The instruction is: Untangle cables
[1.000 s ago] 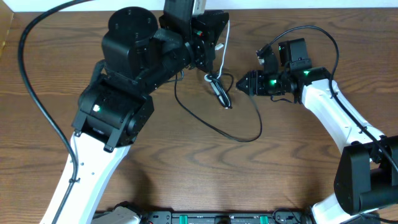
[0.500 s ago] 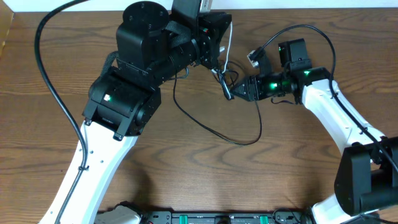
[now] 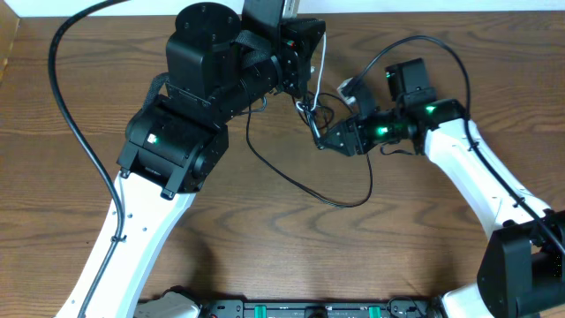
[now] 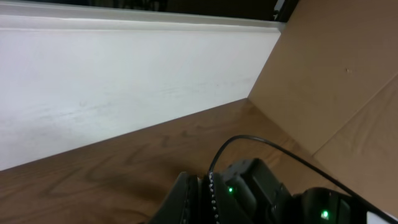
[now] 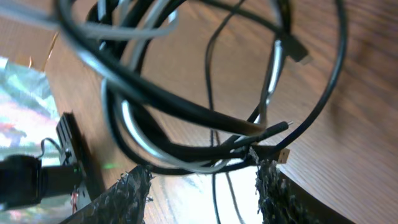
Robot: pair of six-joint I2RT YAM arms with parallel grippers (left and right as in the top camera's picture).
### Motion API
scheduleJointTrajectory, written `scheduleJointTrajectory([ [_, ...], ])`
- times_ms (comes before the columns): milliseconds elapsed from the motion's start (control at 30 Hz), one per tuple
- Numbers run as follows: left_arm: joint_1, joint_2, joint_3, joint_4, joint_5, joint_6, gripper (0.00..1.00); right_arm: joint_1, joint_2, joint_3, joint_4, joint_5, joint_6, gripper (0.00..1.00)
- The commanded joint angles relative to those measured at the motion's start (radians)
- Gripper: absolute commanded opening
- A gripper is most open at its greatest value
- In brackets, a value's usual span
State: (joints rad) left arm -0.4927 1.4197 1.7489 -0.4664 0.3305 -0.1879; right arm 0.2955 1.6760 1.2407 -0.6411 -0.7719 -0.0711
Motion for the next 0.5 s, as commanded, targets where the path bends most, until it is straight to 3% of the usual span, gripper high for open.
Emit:
scheduleJointTrajectory([
  [0,0.005,0.000,0.006,0.007,-0.010,-0.018,0.07,0.024,-0.018,0.006,0.008,-0.024,-0.039,0.54],
  [367,0.005,0.000,0.006,0.006,-0.010,-0.036,0.07,0.051,-0.014,0.006,0.119,-0.001,-0.032,0.58],
  [433,0.005,0.000,0.006,0.006,-0.010,-0.040,0.07,0.057,-0.007,0.006,0.143,0.056,-0.006,0.55],
  [467,0.005,0.000,0.006,0.006,-0.010,-0.040,0.07,0.061,-0.002,0.006,0.157,0.125,0.036,0.45],
])
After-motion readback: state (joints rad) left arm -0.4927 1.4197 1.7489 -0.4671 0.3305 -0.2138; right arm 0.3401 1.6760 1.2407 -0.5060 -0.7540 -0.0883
